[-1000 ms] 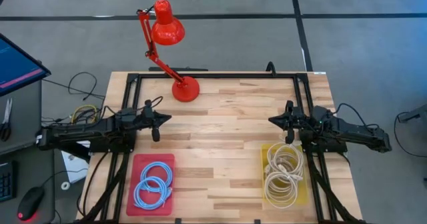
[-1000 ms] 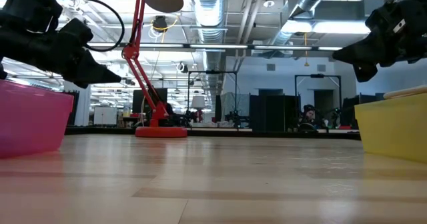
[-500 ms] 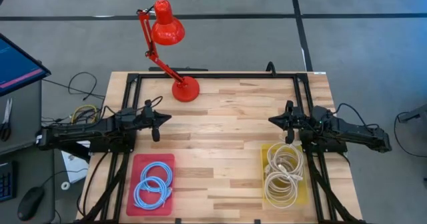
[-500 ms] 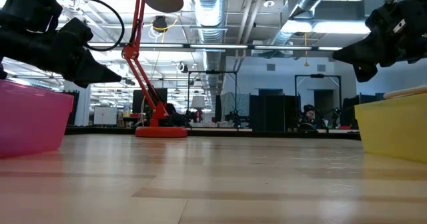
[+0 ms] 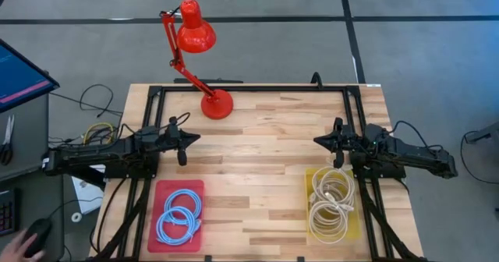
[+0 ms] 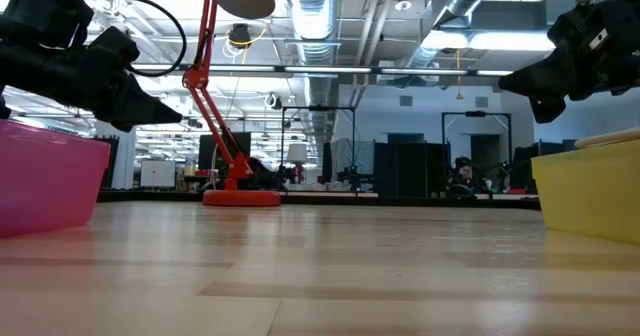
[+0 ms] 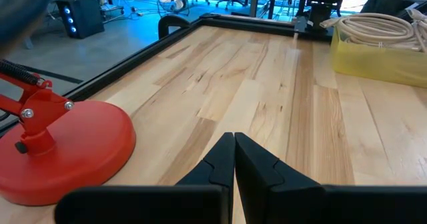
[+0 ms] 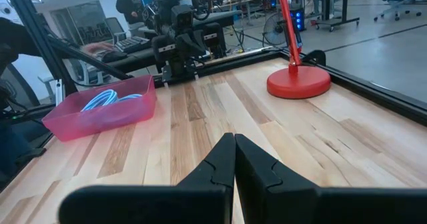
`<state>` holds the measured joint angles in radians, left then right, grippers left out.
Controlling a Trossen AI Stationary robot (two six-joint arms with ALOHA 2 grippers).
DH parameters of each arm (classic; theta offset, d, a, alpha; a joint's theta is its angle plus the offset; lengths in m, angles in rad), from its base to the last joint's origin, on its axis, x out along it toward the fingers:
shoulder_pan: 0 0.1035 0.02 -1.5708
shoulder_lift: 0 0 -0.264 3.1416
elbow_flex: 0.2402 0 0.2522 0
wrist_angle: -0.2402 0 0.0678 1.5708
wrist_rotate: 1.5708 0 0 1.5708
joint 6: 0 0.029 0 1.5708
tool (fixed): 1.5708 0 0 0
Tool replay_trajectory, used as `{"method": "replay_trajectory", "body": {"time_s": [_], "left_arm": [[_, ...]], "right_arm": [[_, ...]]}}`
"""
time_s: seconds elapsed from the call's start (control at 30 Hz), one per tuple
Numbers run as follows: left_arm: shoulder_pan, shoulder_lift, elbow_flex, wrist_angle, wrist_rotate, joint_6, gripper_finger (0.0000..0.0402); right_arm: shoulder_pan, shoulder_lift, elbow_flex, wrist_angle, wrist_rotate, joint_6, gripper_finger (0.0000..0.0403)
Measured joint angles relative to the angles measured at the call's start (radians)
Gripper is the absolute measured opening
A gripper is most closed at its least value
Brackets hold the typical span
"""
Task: Pick & Place USB Port
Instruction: Return to Home Position
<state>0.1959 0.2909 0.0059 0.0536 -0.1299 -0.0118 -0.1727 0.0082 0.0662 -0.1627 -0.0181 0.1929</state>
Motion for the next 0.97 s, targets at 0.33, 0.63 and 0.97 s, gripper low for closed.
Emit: {"method": "replay_trajectory", "body": {"time_s": [0.33, 0.63, 0.97], "left_arm": [[-0.04, -0.002, 0.0, 0.0, 0.001, 0.0, 0.0012], [-0.073, -0.002, 0.0, 0.0, 0.001, 0.0, 0.0012], [-0.073, -0.002, 0.0, 0.0, 0.001, 0.0, 0.0012]], "right_arm": [[0.0, 0.0, 0.0, 0.0, 0.0, 0.0, 0.0], [0.0, 0.0, 0.0, 0.0, 0.0, 0.0, 0.0], [0.0, 0.0, 0.0, 0.0, 0.0, 0.0, 0.0]]}}
